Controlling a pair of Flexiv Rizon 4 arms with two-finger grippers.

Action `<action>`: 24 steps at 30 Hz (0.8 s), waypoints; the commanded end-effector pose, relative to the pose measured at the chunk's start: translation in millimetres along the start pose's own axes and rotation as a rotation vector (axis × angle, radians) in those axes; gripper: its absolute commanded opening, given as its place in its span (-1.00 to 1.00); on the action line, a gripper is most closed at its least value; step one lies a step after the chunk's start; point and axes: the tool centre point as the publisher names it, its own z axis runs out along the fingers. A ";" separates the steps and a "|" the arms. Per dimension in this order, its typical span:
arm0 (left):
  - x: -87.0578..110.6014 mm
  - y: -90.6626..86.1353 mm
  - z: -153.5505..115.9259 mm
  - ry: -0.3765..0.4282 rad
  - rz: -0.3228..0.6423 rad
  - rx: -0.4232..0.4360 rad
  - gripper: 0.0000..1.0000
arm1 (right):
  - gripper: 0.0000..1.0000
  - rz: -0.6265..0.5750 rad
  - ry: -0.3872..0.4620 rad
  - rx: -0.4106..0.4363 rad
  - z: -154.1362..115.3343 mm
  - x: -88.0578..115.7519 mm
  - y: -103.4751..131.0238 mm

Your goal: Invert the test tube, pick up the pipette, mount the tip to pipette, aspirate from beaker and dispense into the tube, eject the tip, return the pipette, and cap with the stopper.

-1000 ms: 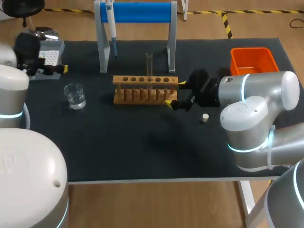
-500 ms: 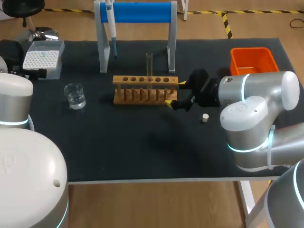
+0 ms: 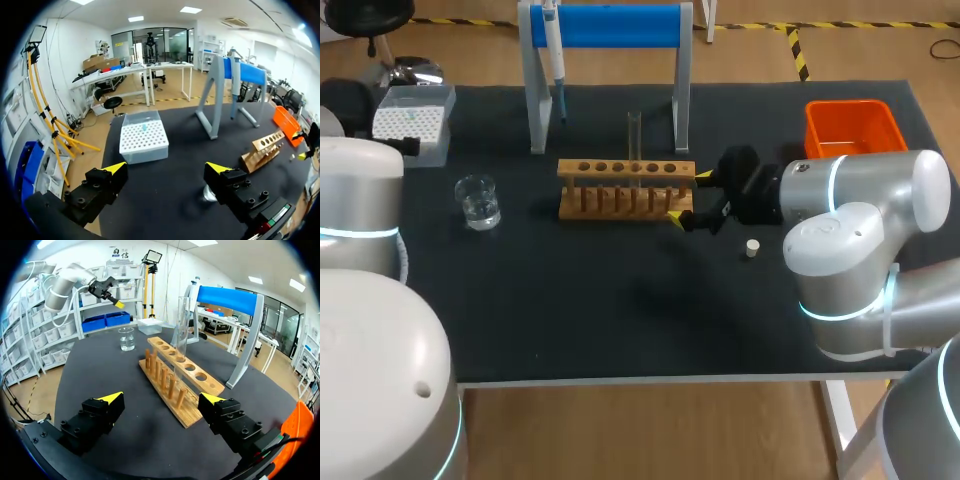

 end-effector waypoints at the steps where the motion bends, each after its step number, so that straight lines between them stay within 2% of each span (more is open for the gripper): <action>1: -2.0 -4.3 23.3 -0.007 -0.002 0.000 1.00 | 1.00 0.001 0.000 0.000 -0.2 0.2 -0.4; 15: -8.8 -10.1 58.7 -0.010 -0.012 -0.002 1.00 | 1.00 0.001 0.000 0.000 -0.2 0.2 -0.4; 24: -20.0 -13.6 83.2 -0.019 -0.012 0.029 1.00 | 1.00 0.001 0.000 0.000 -0.2 0.2 -0.4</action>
